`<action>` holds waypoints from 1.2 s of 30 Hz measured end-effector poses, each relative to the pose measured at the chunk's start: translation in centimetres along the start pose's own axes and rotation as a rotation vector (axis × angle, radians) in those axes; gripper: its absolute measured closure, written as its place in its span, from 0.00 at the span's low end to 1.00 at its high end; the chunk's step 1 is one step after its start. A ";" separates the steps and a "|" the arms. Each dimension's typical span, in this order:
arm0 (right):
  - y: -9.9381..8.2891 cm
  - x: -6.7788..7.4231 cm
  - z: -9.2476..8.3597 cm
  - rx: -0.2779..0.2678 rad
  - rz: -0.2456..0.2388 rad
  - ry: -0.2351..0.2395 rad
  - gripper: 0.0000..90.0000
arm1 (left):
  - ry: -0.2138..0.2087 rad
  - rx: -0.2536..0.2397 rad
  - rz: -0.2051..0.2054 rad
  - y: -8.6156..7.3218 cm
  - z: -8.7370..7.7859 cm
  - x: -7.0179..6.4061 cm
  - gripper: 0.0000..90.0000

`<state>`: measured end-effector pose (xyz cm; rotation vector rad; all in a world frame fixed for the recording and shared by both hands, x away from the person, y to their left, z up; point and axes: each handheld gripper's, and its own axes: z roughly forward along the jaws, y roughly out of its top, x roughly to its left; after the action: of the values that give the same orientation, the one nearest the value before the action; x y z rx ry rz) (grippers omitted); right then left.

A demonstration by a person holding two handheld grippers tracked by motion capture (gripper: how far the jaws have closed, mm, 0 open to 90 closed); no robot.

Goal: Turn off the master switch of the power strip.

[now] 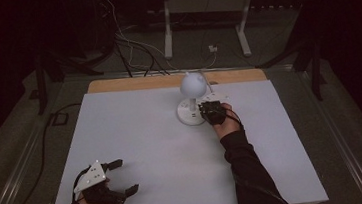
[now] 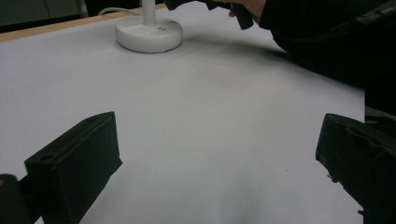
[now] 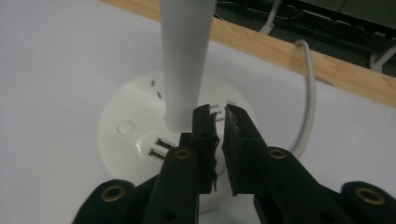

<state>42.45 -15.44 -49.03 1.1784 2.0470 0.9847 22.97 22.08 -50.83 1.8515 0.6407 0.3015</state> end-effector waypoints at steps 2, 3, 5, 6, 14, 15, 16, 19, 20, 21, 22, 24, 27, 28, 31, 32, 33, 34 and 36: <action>0.3 0.0 -0.3 -0.002 0.001 0.003 0.89 | -0.001 -0.001 0.002 0.0 0.0 0.0 0.00; 0.3 0.0 -0.4 -0.002 0.006 0.004 0.88 | -0.001 -0.001 0.002 0.0 0.0 0.0 0.00; 0.3 -0.2 -0.7 -0.007 0.016 0.012 0.85 | 0.000 -0.004 0.001 0.0 -0.1 -0.1 0.00; 0.3 -0.2 -0.8 -0.011 0.022 0.019 0.82 | 0.002 -0.004 0.002 0.0 -0.1 -0.1 0.00; 0.1 -0.7 -2.0 -0.045 0.036 0.076 0.46 | 0.003 -0.004 0.001 0.0 0.0 -0.1 0.00; 0.2 -0.7 -2.1 -0.044 0.042 0.084 0.42 | 0.003 -0.004 0.001 0.0 0.0 -0.1 0.00; 0.2 -0.8 -2.3 -0.050 0.051 0.090 0.39 | 0.002 -0.003 0.001 0.0 0.0 -0.1 0.00; 0.1 -0.8 -2.7 -0.072 0.057 0.112 0.22 | 0.004 -0.003 0.002 0.1 -0.1 -0.1 0.00; 0.1 -0.8 -2.7 -0.072 0.057 0.112 0.22 | 0.004 -0.003 0.001 0.1 -0.1 -0.1 0.00; 0.1 -0.8 -2.9 -0.071 0.059 0.116 0.16 | 0.005 -0.004 0.000 0.1 -0.1 -0.1 0.00; 0.1 -0.8 -3.0 -0.066 0.061 0.126 0.16 | 0.004 -0.005 0.001 0.1 -0.1 -0.1 0.00; 0.0 -0.7 -3.3 -0.075 0.058 0.118 0.16 | 0.002 -0.006 0.004 0.1 -0.1 -0.1 0.00; -0.1 -1.0 -3.7 -0.073 0.087 0.146 0.16 | 0.001 -0.005 0.003 0.1 -0.1 -0.1 0.00; -0.2 -1.1 -3.8 -0.071 0.099 0.159 0.16 | 0.002 -0.005 0.003 0.1 -0.1 -0.1 0.00; -0.5 -1.1 -4.2 -0.078 0.099 0.171 0.14 | 0.001 -0.005 0.002 0.1 -0.1 -0.1 0.00; -0.6 -1.1 -4.3 -0.075 0.096 0.177 0.11 | 0.002 -0.005 0.002 0.1 -0.1 -0.1 0.00; -0.7 -1.1 -4.4 -0.078 0.091 0.180 0.10 | 0.001 -0.006 0.001 0.1 -0.1 -0.1 0.00; -0.7 -1.1 -4.5 -0.075 0.088 0.184 0.08 | 0.001 -0.006 0.001 0.1 -0.1 -0.1 0.00; -0.9 -1.1 -4.7 -0.076 0.076 0.195 0.02 | 0.001 -0.006 0.000 0.1 -0.1 -0.1 0.00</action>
<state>38.93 -18.13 -47.00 1.1670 2.1060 1.2464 22.86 22.05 -50.73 1.8458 0.6394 0.3038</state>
